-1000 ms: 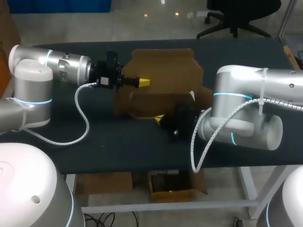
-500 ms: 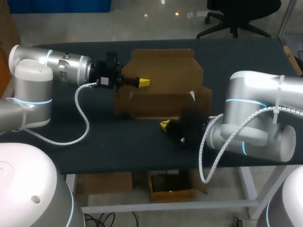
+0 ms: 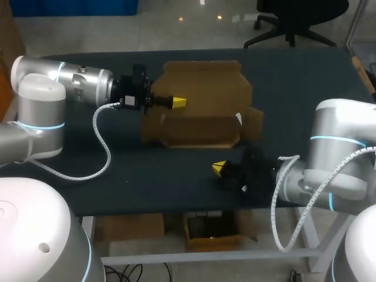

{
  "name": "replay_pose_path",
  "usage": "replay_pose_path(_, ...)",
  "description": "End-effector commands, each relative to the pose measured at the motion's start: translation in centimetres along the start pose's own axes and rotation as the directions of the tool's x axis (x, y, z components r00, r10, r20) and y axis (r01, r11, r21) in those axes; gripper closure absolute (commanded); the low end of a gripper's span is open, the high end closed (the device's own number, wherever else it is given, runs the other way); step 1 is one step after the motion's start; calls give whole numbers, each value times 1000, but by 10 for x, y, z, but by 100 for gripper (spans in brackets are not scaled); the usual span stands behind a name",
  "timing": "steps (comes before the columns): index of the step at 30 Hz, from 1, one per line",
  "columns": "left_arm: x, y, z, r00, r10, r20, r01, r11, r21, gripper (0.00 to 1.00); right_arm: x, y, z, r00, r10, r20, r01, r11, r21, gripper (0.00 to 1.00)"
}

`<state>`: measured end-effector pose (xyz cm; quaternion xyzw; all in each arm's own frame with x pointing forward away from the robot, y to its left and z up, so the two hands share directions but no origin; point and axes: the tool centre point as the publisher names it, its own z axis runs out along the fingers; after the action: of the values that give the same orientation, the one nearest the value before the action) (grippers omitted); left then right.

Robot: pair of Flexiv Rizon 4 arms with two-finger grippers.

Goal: Assemble the packaging by folding the flat box into shape, placing the metal phone stand inside, and closing the box properly

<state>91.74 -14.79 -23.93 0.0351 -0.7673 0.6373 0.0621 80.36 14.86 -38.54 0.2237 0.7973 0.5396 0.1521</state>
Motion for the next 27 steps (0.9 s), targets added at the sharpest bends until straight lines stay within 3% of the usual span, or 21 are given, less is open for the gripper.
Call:
replay_pose_path(1,-1,4,2,1000,1,-1,-1,1000,1,100,3,-3,-60,1000,-9,-18,9,1000,-10,100)
replay_pose_path(12,-1,4,2,1000,1,-1,-1,1000,1,100,-6,-19,-111,999,-37,26,37,999,13,100)
replay_pose_path(22,-1,4,2,1000,1,-1,-1,1000,1,100,-29,-25,-134,997,-55,54,53,998,28,100)
replay_pose_path(27,-1,4,2,1000,1,-1,-1,1000,1,100,-50,-27,-136,996,-73,49,71,997,34,79)
